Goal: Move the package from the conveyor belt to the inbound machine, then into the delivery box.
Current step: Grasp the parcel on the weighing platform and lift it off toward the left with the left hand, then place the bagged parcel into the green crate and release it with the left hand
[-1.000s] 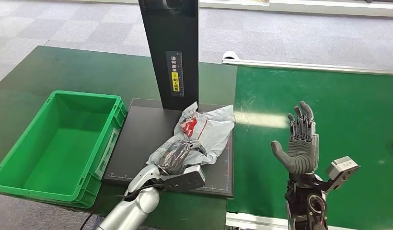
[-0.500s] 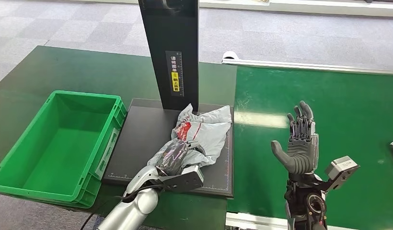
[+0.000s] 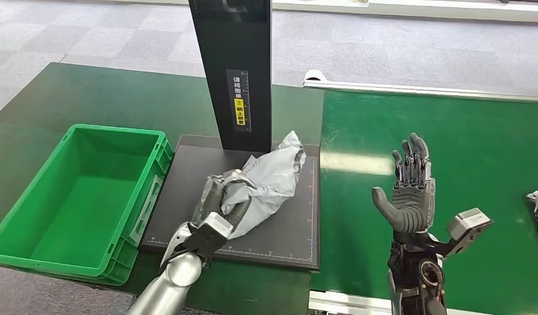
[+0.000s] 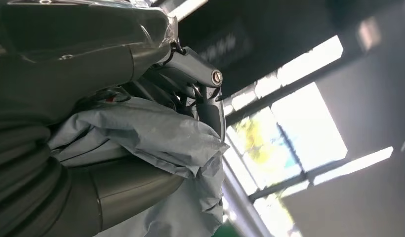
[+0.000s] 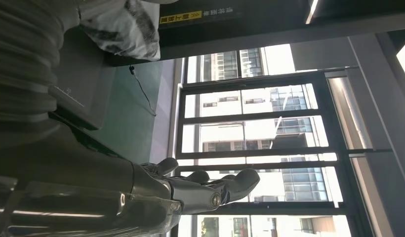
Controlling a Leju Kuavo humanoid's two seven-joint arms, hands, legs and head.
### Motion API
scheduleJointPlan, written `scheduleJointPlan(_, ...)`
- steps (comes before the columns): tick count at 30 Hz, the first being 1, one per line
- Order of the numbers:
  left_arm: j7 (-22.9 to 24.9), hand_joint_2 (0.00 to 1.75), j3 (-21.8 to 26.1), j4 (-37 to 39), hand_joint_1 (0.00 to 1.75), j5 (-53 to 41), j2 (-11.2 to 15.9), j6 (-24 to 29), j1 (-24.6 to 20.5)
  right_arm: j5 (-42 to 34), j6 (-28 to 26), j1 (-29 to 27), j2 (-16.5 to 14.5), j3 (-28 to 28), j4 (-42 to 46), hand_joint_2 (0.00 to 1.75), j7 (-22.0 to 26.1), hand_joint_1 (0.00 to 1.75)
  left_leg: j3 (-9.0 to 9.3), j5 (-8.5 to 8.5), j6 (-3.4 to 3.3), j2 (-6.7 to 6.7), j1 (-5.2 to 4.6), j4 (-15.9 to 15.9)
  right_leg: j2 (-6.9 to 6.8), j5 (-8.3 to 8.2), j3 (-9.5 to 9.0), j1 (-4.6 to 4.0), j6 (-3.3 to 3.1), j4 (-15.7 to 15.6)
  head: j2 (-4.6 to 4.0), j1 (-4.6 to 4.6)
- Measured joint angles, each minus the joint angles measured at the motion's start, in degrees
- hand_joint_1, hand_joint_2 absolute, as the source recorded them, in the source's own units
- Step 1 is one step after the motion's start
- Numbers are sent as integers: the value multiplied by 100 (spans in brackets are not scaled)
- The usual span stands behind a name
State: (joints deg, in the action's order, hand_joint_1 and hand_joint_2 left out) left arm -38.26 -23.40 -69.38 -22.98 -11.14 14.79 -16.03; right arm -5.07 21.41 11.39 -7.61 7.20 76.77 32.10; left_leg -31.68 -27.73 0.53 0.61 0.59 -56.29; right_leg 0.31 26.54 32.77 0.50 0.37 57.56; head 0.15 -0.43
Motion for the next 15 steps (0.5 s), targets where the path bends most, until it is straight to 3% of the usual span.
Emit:
scheduleJointPlan(2,-131,175,224,-637,175,-299,3,991,84,-81,-63,15,1,-18,-30,175,-15,0,-7,0,0,-6,1,0,4,-2,9,-1,-2,1,0,1)
scheduleJointPlan(5,-178,175,880,-1768,175,-1754,22,2347,20,-186,-159,20,20,-43,-59,175,-21,0,-9,1,1,-7,2,0,5,-2,13,-3,-3,2,-1,-2)
scheduleJointPlan(8,-182,175,1414,-2642,175,-2455,40,2539,-24,-269,-218,22,53,-82,-72,175,-21,0,-9,1,1,-3,5,0,3,-1,14,-6,-4,2,0,-2)
scheduleJointPlan(15,-180,175,2018,-4240,175,-2774,10,2535,-16,-426,-256,-10,179,-200,-153,175,34,0,-12,0,1,-3,2,0,1,-1,13,-3,-3,1,-1,1)
